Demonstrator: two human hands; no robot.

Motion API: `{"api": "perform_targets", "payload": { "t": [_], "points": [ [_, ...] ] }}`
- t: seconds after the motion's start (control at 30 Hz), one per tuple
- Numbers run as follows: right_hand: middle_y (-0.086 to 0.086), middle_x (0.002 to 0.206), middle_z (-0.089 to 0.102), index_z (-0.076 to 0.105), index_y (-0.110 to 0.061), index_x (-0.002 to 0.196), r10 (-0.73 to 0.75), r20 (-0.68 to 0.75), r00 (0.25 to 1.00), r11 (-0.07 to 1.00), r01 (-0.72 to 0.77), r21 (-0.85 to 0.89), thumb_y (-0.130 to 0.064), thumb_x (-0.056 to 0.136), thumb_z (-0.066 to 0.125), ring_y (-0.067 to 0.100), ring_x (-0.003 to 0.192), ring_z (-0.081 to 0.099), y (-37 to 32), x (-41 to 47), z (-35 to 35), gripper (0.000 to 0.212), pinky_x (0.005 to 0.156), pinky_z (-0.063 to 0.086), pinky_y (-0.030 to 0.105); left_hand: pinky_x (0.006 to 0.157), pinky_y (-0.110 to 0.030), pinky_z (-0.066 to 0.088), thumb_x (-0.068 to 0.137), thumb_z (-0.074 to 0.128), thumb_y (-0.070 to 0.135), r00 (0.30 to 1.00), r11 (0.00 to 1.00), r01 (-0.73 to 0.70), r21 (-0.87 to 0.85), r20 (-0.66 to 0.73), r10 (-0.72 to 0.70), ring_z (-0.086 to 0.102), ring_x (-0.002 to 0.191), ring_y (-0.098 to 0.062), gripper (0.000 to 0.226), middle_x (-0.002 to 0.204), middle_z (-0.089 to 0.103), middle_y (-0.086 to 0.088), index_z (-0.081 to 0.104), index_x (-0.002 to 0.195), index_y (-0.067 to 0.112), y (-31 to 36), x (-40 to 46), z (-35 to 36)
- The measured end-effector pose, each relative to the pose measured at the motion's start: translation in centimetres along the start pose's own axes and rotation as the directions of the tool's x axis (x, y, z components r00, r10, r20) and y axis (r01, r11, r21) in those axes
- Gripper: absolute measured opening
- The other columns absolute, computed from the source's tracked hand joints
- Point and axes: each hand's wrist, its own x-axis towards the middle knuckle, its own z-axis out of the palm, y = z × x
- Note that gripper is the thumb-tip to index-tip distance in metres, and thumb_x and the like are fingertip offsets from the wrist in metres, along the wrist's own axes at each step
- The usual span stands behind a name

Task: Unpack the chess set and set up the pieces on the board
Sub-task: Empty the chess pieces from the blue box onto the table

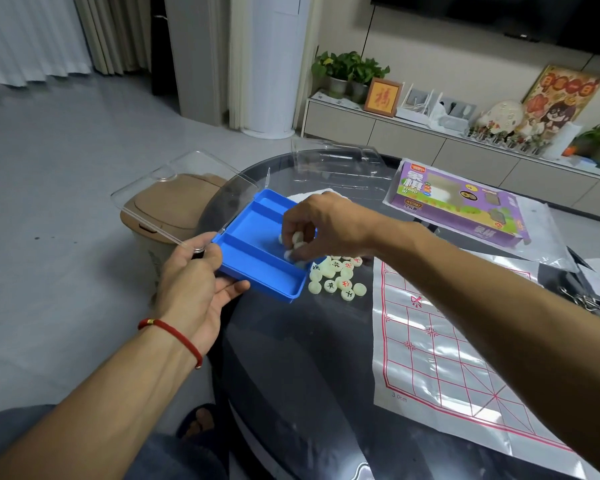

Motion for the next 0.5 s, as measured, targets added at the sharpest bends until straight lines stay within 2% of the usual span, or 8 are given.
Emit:
{"api": "perform_targets", "payload": {
  "t": [0.13,0.23,0.3,0.4,0.5],
  "points": [
    [-0.009,0.084,0.072,0.072,-0.021,0.089,0.049,-0.118,0.992,0.996,-0.04,0.076,-0.02,0.082,0.081,0.003,0.072,0.067,1.6,-1.3,-1.5,0.012,0.064,0.056,0.02,0.059,-0.031,0.055,0.105,0.048,0.014,0.999,0.999,-0.041,0.025,-0.032,0.042,0.071,0.092,-0.027,0.023,0.113,0.068,-0.008,0.056,0.127,0.016,0.3,0.0,-0.3],
    [-0.009,0.093,0.072,0.073,-0.021,0.097,0.097,-0.135,0.986,0.992,-0.107,-0.072,-0.022,0.084,0.078,0.008,0.082,0.067,3.3,-2.3,-0.9,0.014,0.071,0.058,0.025,0.059,-0.031,0.055,0.105,0.048,0.014,0.998,0.999,-0.045,0.023,-0.039,0.046,0.071,0.092,-0.028,0.022,0.113,0.068,-0.008,0.056,0.125,0.017,0.4,0.1,-0.4],
    [-0.006,0.1,0.072,0.073,-0.021,0.102,0.146,-0.079,0.986,0.973,-0.158,-0.169,-0.022,0.086,0.076,0.014,0.088,0.067,4.3,-2.8,0.6,0.016,0.076,0.059,0.031,0.059,-0.031,0.055,0.105,0.048,0.014,0.999,0.999,-0.034,0.023,-0.037,0.035,0.071,0.091,-0.027,0.023,0.113,0.069,-0.009,0.056,0.126,0.016,0.3,0.1,-0.4],
    [-0.002,0.107,0.073,0.072,-0.021,0.106,0.204,-0.077,0.976,0.964,-0.214,-0.158,-0.022,0.087,0.075,0.017,0.093,0.067,5.0,-3.3,2.4,0.019,0.079,0.06,0.035,0.06,-0.032,0.055,0.105,0.048,0.015,0.999,0.999,-0.025,0.025,-0.03,0.026,0.072,0.093,-0.027,0.023,0.113,0.07,-0.009,0.056,0.127,0.017,0.2,0.0,-0.2],
    [0.0,0.112,0.073,0.071,-0.019,0.111,0.205,-0.094,0.974,0.968,-0.216,-0.131,-0.023,0.09,0.074,0.015,0.095,0.068,4.9,-3.4,2.7,0.022,0.077,0.057,0.024,0.059,-0.031,0.055,0.105,0.048,0.015,0.999,0.999,-0.026,0.032,-0.038,0.027,0.072,0.095,-0.027,0.024,0.114,0.07,-0.008,0.056,0.128,0.017,0.2,0.0,-0.3]
  ]
}}
